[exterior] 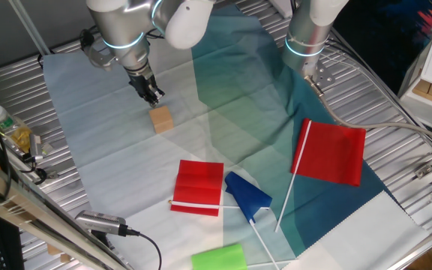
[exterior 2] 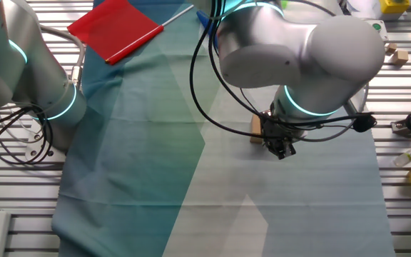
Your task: Use the gripper to push the small block from left to right
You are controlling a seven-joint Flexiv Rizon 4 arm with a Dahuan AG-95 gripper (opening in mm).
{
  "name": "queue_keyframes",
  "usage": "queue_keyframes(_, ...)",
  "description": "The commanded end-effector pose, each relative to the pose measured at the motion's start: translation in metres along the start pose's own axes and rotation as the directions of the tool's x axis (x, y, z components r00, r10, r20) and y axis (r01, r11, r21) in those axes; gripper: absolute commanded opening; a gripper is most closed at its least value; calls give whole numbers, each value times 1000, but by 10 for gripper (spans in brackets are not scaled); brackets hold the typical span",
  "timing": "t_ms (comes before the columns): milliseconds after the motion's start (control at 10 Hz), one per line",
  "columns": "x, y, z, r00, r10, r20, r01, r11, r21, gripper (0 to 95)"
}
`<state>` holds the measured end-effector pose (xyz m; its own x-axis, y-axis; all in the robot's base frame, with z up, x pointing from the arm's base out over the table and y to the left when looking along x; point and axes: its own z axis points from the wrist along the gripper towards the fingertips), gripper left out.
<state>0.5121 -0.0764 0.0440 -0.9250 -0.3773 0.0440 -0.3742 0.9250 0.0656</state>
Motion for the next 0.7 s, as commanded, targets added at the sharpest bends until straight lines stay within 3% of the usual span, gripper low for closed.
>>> queue_keyframes(100,1,1,2,1000,0,-1,0,1000,0,0)
queue_keyframes(700,3,8,9,1000,6,12,-6,1000,-5,0)
